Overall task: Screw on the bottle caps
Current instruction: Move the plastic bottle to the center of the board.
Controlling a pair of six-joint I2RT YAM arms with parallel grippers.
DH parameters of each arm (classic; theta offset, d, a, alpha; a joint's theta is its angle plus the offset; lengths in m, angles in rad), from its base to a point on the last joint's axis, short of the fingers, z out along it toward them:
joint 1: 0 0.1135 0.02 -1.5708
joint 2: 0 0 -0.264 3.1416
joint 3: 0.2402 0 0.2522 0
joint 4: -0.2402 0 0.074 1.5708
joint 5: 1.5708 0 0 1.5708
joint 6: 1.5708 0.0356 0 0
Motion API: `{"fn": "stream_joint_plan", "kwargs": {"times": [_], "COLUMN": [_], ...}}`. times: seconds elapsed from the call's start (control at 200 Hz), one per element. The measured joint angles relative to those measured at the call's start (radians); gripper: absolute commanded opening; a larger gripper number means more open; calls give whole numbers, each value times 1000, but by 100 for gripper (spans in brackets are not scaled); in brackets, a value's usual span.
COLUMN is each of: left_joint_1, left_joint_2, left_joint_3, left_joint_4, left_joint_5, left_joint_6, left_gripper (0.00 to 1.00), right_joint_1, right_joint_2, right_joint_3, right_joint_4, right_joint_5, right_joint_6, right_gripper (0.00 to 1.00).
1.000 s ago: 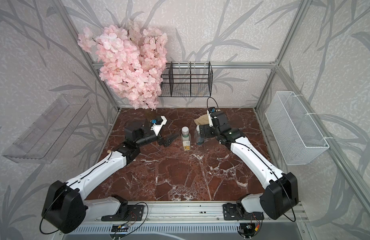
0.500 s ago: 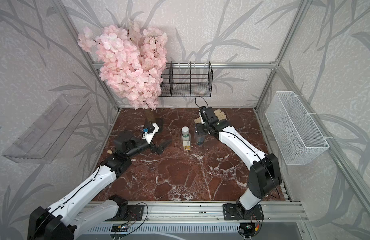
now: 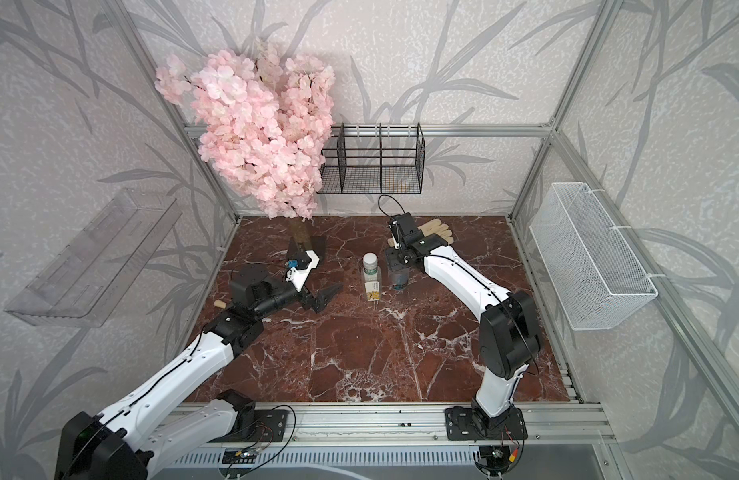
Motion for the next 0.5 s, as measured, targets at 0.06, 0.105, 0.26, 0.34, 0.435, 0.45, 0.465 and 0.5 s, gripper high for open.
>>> {"fn": "stream_joint_plan", "kwargs": {"times": [0.06,0.105,0.26,0.34,0.435,0.45,0.465,0.5], "left_joint_1": [0,0,0,0,0,0,0,0], "left_joint_2": [0,0,0,0,0,0,0,0], "left_joint_3": [0,0,0,0,0,-1,-1,-1], "left_joint_4": [0,0,0,0,0,0,0,0], "left_joint_5": [0,0,0,0,0,0,0,0], "left_joint_6": [0,0,0,0,0,0,0,0], "left_gripper": [100,100,100,100,100,100,100,100], "right_joint_1": [0,0,0,1,6,6,7,9], "right_joint_2": [10,19,36,36,36,36,36,36], "right_joint_3": [1,4,10,10,10,10,10,10], "right_joint_4": [0,-1,0,1,2,2,2,2], "right_joint_5": [0,0,0,2,10,11,12,18], "right_joint_6": [-1,-2,-4,-4,-6,-6,-6,-6], "right_gripper": [65,63,57,52,48,47,45,43]}}
